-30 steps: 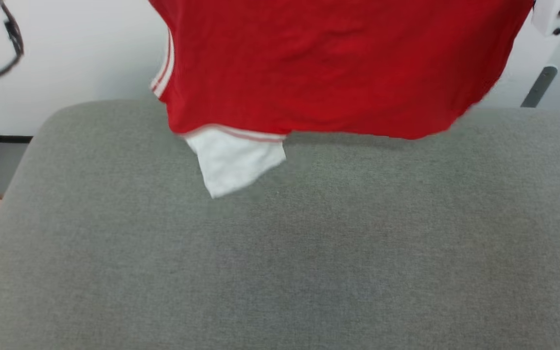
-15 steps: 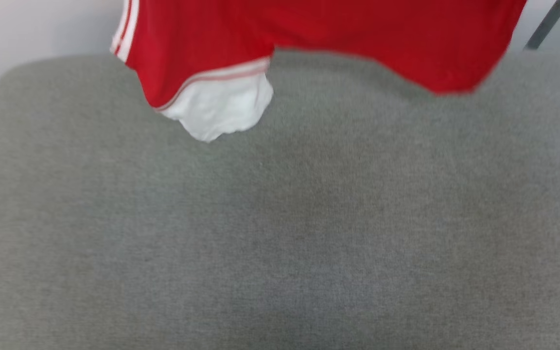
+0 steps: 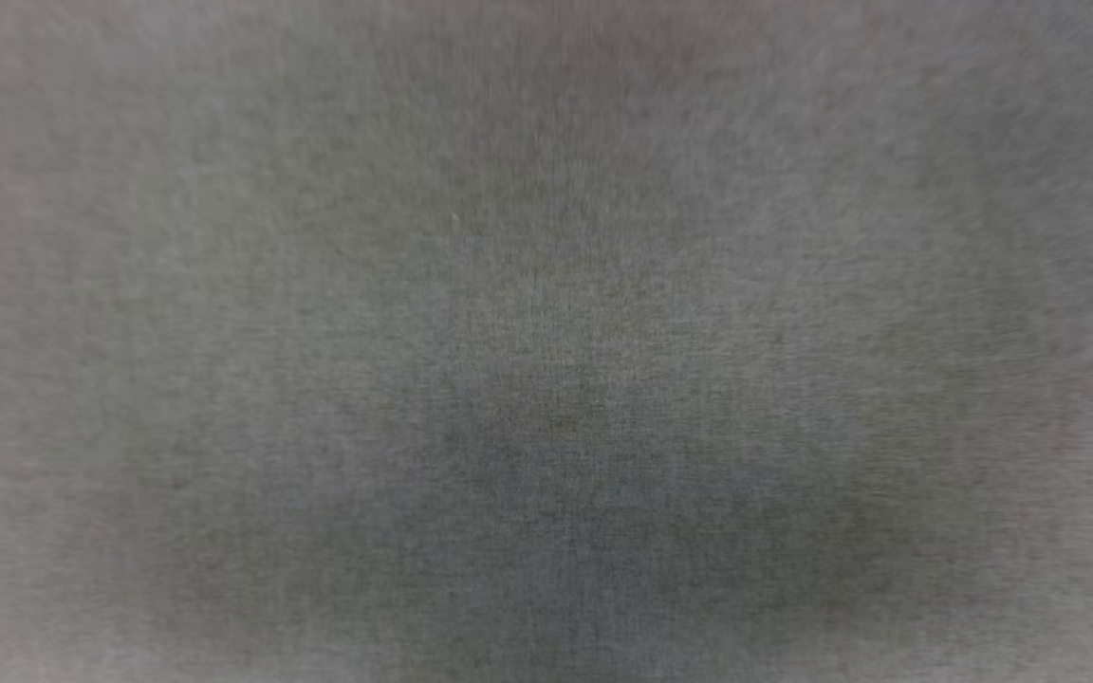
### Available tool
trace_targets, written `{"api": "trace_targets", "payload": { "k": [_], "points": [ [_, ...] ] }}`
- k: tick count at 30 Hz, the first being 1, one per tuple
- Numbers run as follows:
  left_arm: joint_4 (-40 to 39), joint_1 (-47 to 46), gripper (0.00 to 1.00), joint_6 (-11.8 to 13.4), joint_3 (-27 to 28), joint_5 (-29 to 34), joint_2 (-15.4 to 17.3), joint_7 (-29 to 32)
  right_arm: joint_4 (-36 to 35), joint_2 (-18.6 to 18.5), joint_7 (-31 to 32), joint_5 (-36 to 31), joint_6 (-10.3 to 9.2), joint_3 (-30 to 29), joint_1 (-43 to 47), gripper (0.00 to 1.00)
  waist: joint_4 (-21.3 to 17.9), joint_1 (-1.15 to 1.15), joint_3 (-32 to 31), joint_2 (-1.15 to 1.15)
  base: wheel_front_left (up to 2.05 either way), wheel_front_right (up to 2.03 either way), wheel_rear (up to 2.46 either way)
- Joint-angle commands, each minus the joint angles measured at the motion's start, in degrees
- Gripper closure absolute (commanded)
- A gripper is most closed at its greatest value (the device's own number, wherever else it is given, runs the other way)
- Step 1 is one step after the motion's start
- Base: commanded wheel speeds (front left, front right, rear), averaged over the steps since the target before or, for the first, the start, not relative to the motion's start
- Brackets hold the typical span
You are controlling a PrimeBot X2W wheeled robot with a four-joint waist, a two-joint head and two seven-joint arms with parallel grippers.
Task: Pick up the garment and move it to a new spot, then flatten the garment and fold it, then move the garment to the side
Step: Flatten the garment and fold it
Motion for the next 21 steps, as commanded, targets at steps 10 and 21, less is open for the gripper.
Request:
{"api": "trace_targets", "payload": {
  "k": [10,21],
  "points": [
    [-6.34,8.88,1.0,0.19,1.4,-1.6,0.63,-0.91,-5.23,1.13,-0.03,-13.07,-0.08,-11.71,9.59,1.0,4.09,0.0,12.44,0.0,0.0,0.0,0.0],
    [-14.84,23.54,1.0,0.19,-7.09,-10.01,4.96,1.65,-7.41,0.14,0.07,-11.34,-0.08,-12.13,21.07,1.0,6.57,0.0,3.19,0.0,0.0,0.0,0.0]
  ]
}}
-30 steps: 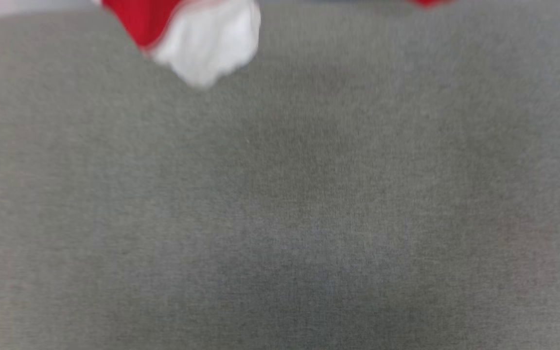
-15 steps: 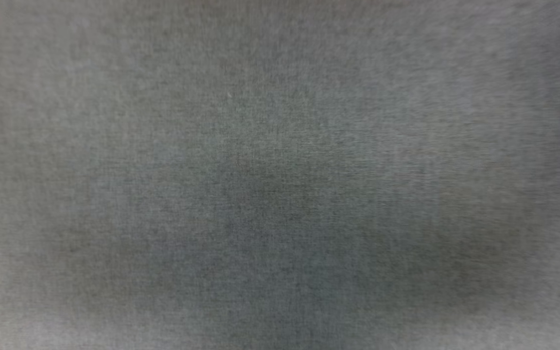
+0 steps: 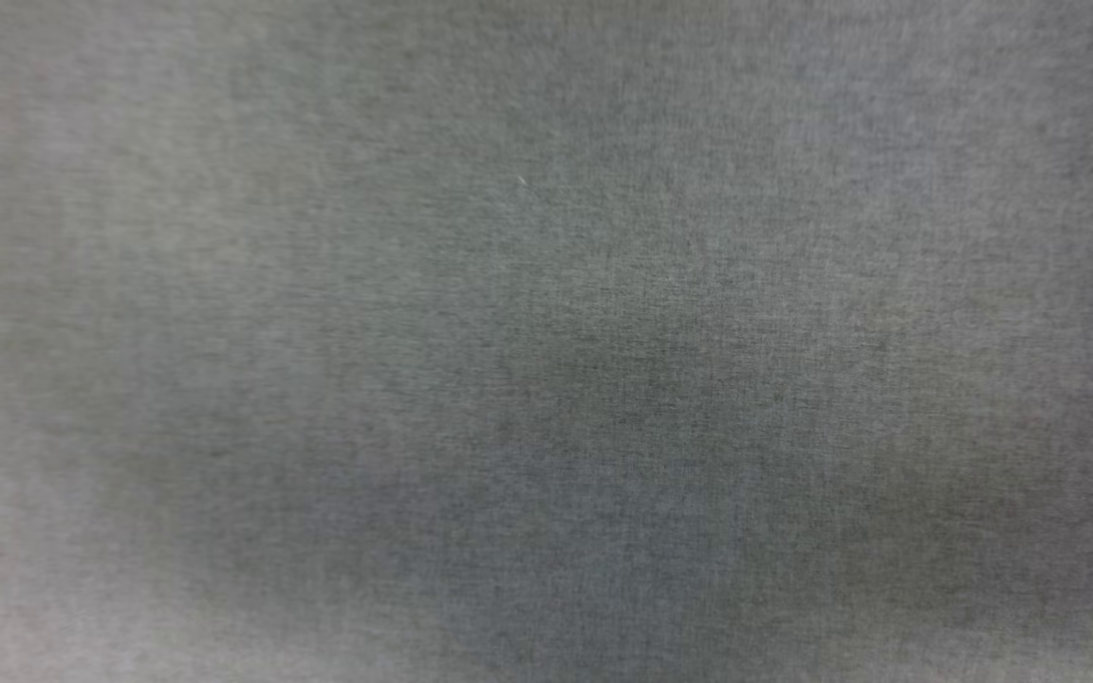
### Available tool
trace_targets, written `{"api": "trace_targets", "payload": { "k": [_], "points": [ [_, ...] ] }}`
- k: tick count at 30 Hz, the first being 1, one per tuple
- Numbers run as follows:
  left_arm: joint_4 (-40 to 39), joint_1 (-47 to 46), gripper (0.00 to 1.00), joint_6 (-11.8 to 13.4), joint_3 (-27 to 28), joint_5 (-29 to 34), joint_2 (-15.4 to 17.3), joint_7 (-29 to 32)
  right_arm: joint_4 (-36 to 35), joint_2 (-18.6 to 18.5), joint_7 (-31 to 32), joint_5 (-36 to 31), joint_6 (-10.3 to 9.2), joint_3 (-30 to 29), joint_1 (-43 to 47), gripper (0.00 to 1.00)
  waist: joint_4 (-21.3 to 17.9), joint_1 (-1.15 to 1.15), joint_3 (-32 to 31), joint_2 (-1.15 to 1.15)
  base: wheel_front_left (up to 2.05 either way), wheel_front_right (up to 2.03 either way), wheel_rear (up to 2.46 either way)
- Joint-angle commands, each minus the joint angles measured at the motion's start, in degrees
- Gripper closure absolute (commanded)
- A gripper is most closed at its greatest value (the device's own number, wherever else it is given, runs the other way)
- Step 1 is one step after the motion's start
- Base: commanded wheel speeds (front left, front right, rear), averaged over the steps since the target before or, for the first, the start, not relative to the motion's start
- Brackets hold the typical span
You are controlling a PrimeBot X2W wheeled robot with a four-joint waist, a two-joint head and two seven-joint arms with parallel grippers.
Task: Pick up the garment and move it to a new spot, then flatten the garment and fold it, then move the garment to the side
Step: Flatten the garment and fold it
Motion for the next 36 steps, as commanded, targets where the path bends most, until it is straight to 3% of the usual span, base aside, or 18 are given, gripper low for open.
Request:
{"api": "trace_targets", "payload": {
  "k": [1,9,12,19,23,27,36],
  "points": [
    [-1.09,1.53,1.0,0.19,-1.26,-0.51,1.56,1.11,-0.71,-0.27,0.09,1.29,-0.08,0.96,1.76,1.0,1.38,0.0,-5.36,0.0,0.0,0.0,0.0],
    [-13.63,14.42,1.0,0.18,-5.04,-8.97,9.35,9.06,-8.68,-5.89,2.89,11.2,-0.08,7.69,14.23,1.0,1.94,0.0,-13.83,0.0,0.0,0.0,0.0],
    [-19.58,20.62,1.0,1.73,-5.49,-10.86,12.25,10.81,-13.35,-8.9,4.15,15.49,-0.08,9.75,20.6,1.0,1.7,0.0,-16.79,0.0,0.0,0.0,0.0],
    [-37.4,36.84,1.0,11.61,-5.91,-15.82,20.13,11.56,-23.09,-15.69,6.0,23.14,-0.08,9.45,36.31,1.0,1.18,0.0,-22.06,0.0,0.0,0.0,0.0],
    [-46.05,45.9,1.0,17.72,-6.06,-17.66,22.83,10.84,-28.67,-18.36,6.68,25.33,-0.08,8.64,45.47,1.0,1.04,0.0,-23.96,0.0,0.0,0.0,0.0],
    [-51.18,54.45,1.0,22.69,-6.14,-19.58,24.47,9.72,-32.88,-20.72,6.65,26.27,-0.08,6.99,53.99,1.0,0.76,0.0,-25.54,0.0,0.0,0.0,0.0],
    [-57.52,70.05,1.0,30.55,-6.19,-24.9,25.19,5.75,-40.0,-24.08,7.28,26.24,-0.08,3.87,69.59,1.0,0.44,0.0,-27.72,0.0,0.0,0.0,0.0]
  ]
}}
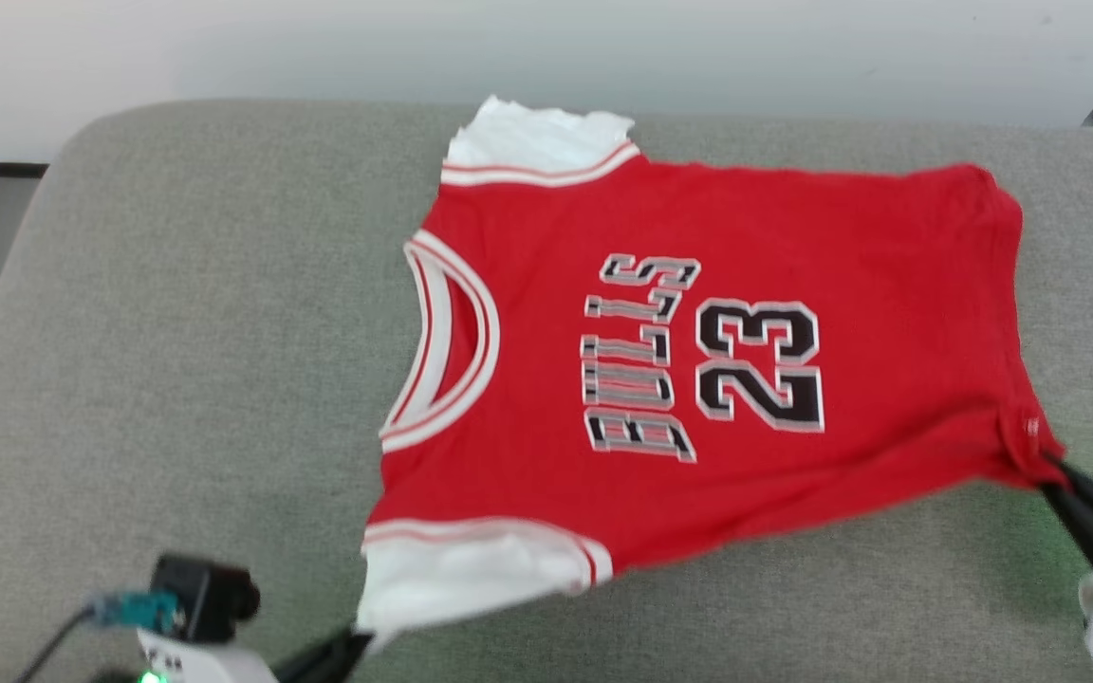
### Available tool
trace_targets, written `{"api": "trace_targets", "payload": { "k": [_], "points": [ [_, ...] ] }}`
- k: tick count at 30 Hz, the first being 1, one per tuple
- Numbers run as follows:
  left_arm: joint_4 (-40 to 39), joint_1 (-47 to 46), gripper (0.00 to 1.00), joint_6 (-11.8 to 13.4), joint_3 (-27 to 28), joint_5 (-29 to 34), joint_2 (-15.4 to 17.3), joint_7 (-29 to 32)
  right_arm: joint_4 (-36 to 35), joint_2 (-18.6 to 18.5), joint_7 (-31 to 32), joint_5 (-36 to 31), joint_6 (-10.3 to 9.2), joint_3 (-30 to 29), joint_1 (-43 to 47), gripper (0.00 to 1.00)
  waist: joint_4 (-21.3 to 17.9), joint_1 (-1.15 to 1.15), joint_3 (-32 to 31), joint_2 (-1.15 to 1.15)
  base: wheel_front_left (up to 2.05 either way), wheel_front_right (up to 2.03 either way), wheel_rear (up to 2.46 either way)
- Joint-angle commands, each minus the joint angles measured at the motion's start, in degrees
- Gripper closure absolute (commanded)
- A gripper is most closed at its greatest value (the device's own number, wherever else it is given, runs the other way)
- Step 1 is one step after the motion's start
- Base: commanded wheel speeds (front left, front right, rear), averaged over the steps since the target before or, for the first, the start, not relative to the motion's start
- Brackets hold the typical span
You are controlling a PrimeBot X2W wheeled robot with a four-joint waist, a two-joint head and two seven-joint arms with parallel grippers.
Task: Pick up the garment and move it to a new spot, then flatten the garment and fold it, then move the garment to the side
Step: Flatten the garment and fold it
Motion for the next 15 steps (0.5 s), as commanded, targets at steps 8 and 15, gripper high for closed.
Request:
{"api": "trace_targets", "payload": {
  "k": [8,15],
  "points": [
    [-3.48,10.53,1.0,5.0,0.04,-4.54,-0.33,-3.93,-4.95,-1.76,-1.22,2.13,-0.08,-2.33,13.28,1.0,0.13,0.0,-0.92,0.0,0.0,0.0,0.0],
    [-5.49,14.34,1.0,6.78,0.51,-6.58,-0.12,-6.1,-7.15,-0.5,-2.79,2.06,-0.08,-3.76,18.53,1.0,-1.79,0.0,0.23,0.0,0.0,0.0,0.0]
  ]
}}
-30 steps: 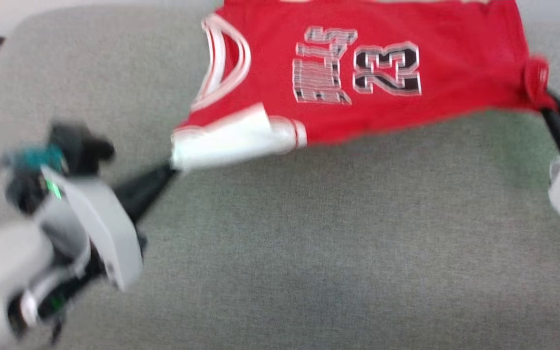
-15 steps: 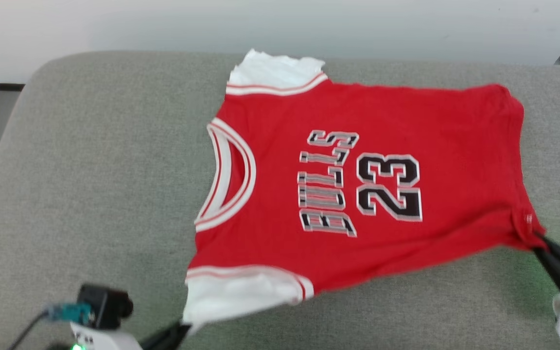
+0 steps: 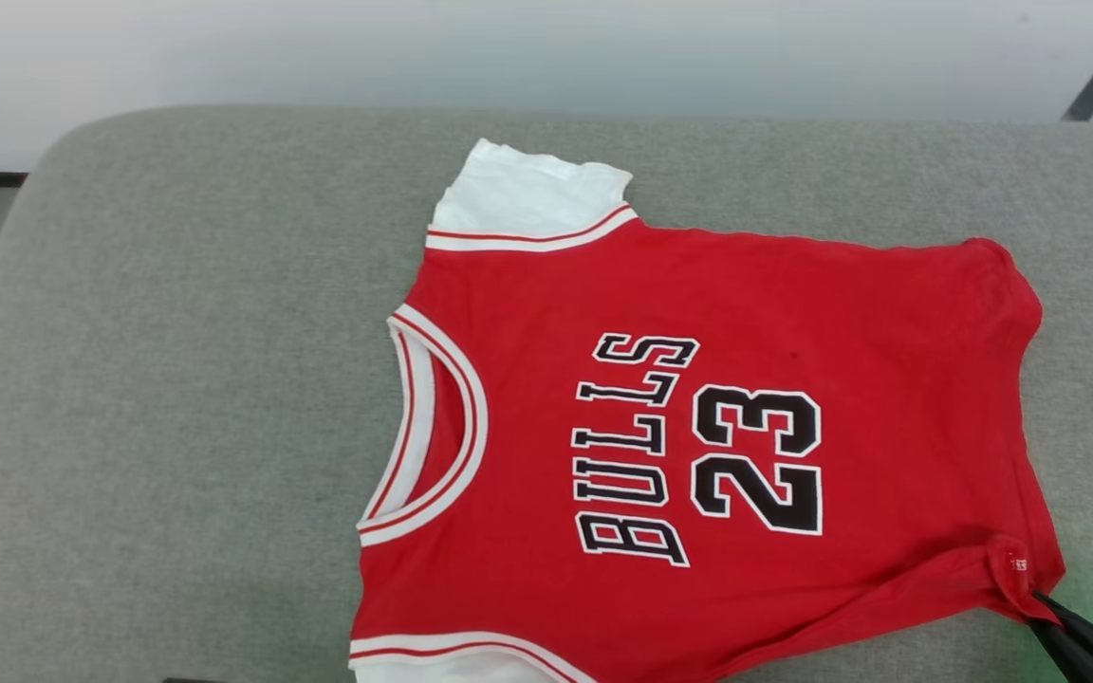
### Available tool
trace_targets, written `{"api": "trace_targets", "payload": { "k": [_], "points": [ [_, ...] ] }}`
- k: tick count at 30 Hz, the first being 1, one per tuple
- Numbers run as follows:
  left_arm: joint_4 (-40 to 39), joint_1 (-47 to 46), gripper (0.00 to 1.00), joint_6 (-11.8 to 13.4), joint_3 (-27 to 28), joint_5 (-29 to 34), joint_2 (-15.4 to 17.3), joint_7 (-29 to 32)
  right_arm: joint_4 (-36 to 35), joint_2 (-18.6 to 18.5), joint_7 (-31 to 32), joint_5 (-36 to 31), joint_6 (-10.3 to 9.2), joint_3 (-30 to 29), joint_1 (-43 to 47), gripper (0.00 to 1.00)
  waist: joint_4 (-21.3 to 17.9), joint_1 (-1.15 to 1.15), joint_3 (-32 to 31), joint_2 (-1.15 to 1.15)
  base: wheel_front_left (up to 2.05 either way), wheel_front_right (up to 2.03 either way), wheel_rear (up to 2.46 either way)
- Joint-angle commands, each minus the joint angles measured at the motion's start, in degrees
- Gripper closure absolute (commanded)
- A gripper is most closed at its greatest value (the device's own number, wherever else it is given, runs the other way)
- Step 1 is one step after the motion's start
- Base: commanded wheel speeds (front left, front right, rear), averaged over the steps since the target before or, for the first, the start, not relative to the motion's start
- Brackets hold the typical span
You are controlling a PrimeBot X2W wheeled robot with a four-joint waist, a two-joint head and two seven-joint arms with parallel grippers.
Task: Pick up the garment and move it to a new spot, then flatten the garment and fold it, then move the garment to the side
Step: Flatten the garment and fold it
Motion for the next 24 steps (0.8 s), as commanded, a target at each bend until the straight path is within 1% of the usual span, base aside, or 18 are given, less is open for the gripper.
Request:
{"api": "trace_targets", "payload": {
  "k": [1,5,7,11,12,15,18,21,24],
  "points": [
    [0.01,-0.31,1.0,0.33,0.48,0.83,0.73,-0.34,-0.23,0.55,-0.66,0.26,-0.08,-0.65,0.75,1.0,-0.86,0.0,0.55,0.0,0.0,0.0,0.0],
    [-0.61,-3.4,1.0,1.41,1.68,3.43,3.05,0.41,-1.23,1.36,-1.63,-0.07,-0.08,-1.65,1.01,1.0,-1.84,0.0,0.96,0.0,0.0,0.0,0.0],
    [-1.2,-5.43,1.0,1.84,2.33,5.37,4.79,1.2,-1.87,1.9,-2.02,0.45,-0.08,-2.51,1.28,1.0,-2.37,0.0,1.09,0.0,0.0,0.0,0.0],
    [-1.95,-10.35,1.0,1.96,3.68,9.51,8.21,4.43,-3.07,2.81,-2.03,0.76,-0.08,-3.6,1.01,1.0,-3.77,0.0,1.27,0.0,0.0,0.0,0.0],
    [-1.95,-10.35,1.0,1.96,3.68,9.51,8.21,4.43,-3.07,2.81,-2.03,0.76,-0.08,-3.6,1.01,1.0,-3.77,0.0,1.27,0.0,0.0,0.0,0.0],
    [-1.85,-14.4,1.0,0.81,4.55,12.51,10.02,8.02,-3.93,3.5,-0.96,0.73,-0.08,-4.93,-0.4,1.0,-4.64,0.0,1.4,0.0,0.0,0.0,0.0],
    [-0.71,-18.36,1.0,-0.96,5.21,15.13,10.63,12.07,-4.68,4.44,1.26,0.2,-0.08,-6.52,-1.74,1.0,-5.27,0.0,1.76,0.0,0.0,0.0,0.0],
    [1.69,-22.07,1.0,-3.67,5.76,17.32,9.92,16.06,-5.58,5.63,3.88,-0.36,-0.08,-8.4,-3.58,1.0,-5.82,0.0,2.31,0.0,0.0,0.0,0.0],
    [5.01,-25.56,1.0,-6.85,6.17,18.98,8.18,19.45,-6.28,6.8,6.72,-1.61,-0.08,-9.8,-5.29,1.0,-6.12,0.0,3.09,0.0,0.0,0.0,0.0]
  ]
}}
